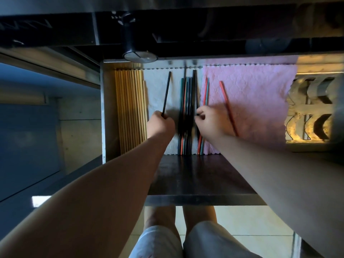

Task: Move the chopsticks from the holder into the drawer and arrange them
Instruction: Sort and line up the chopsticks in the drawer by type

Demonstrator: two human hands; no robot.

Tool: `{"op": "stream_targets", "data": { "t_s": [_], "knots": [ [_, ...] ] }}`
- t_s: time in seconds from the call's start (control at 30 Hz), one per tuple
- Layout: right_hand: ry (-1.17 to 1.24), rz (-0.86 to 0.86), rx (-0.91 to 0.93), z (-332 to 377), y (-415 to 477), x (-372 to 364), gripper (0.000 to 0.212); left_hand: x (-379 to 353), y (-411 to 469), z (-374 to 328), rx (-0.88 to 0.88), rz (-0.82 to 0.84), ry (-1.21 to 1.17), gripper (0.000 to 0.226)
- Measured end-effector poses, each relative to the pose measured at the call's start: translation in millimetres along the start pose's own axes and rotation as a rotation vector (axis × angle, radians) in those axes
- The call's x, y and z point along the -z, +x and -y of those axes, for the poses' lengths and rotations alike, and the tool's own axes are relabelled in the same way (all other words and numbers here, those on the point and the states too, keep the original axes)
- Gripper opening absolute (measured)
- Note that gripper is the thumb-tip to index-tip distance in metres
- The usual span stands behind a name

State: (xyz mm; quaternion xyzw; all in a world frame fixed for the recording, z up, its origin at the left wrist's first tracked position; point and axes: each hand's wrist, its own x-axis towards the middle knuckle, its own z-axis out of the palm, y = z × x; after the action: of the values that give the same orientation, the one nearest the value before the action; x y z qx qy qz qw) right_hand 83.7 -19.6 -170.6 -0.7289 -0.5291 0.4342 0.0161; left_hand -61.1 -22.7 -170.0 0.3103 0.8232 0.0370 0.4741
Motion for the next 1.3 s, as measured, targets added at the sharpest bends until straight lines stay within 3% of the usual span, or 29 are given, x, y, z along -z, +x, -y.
{"op": "stream_targets", "data": {
  "t_s": [0.1,0.3,0.6,0.83,1.1,1.3],
  "knots": [
    [0.029,-0.018,-0.021,8.5,10.3,-8.6,0.021,-3.5,-0.1,-4.7,-0.022,0.039,-0.122,0.007],
    [-0.233,-0.088,-0.038,18.9,21.4,-13.4,0.022,-2.0,1.1,-12.0,0.011,0.027,-0.172,0.007],
    [-0.191,-0.151,-0.136,26.3,23.6,-8.2,0.023,2.8,-1.3,-3.3,0.040,0.020,-0.168,0.008],
    [-0.229,-0.092,-0.163,33.5,31.6,-8.3,0.027,-0.5,-4.9,-6.3,0.060,0.033,-0.197,0.011],
    [-0.044,-0.118,-0.240,38.0,25.6,2.2,0.024,-3.8,-4.4,-10.2,-0.003,0.013,-0.217,0.013],
    [0.171,-0.163,-0.246,27.1,7.9,5.8,0.020,-13.3,-4.9,-17.4,-0.126,-0.007,-0.009,0.027]
  ]
}}
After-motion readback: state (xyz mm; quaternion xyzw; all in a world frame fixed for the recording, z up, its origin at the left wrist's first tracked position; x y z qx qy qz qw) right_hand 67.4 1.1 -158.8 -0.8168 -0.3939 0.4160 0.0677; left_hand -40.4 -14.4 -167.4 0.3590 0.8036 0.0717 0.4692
